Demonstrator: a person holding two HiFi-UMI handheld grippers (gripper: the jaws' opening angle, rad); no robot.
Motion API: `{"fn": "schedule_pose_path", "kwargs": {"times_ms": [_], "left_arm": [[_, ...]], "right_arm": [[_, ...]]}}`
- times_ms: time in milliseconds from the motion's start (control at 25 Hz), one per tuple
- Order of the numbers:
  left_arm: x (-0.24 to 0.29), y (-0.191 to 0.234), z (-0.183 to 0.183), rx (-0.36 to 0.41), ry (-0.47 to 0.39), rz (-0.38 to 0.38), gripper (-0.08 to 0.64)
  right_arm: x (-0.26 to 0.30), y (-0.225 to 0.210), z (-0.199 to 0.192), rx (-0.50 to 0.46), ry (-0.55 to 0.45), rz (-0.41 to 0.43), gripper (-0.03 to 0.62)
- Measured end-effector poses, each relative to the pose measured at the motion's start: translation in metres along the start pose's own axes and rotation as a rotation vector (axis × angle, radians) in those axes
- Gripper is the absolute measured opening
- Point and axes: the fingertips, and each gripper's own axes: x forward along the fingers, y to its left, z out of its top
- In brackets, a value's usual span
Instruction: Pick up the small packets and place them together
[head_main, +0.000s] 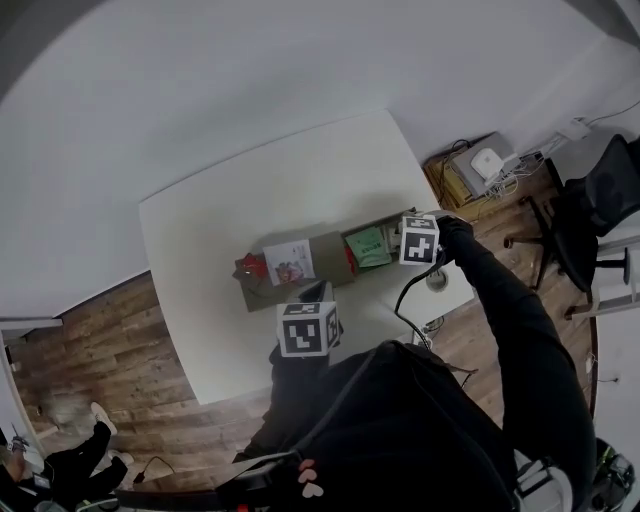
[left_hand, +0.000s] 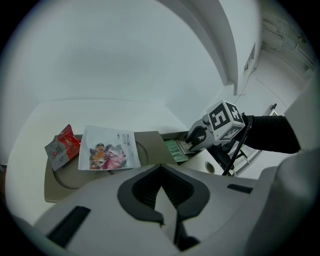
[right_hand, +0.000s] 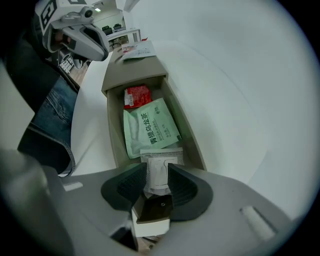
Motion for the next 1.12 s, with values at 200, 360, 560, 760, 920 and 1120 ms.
{"fn": "schedule_pose_path", "kwargs": {"times_ms": [200,360,560,760,920,1120], "left_arm": [[0.004,-0.002,0.001,0.001,0.008,-0.007,-0.002],[0.005,0.001,0.0,-0.003,0.014,-0.008,-0.001],[0.004,0.0,-0.001,-0.001,0.014,-0.011,-0.002],[0.002,0.001,-0.001,-0.003,0.013,-0.013,0.0],[-0.001,0.004,-0.003,-0.013,0.006,-0.011,-0.002],[-0.005,0.007,-0.004,-0.022,-0.006,-0.007,0.0]], "right_arm": [[0.011,-0.002,-0.002,-0.013,0.044,0.018,0.121],[0.013,-0.005,-0.002,-0.014,0.053,0.008,0.11],[0.012,-0.005,-0.002,-0.037,0.047,-0.004,0.066],[0.006,-0.007,-0.002,-0.01,0.023,-0.021,0.043],[-0.001,-0.009,-0.004,0.0,0.023,-0.037,0.041],[-0.012,-0.008,-0.005,0.011,0.004,-0.054,0.04]]}}
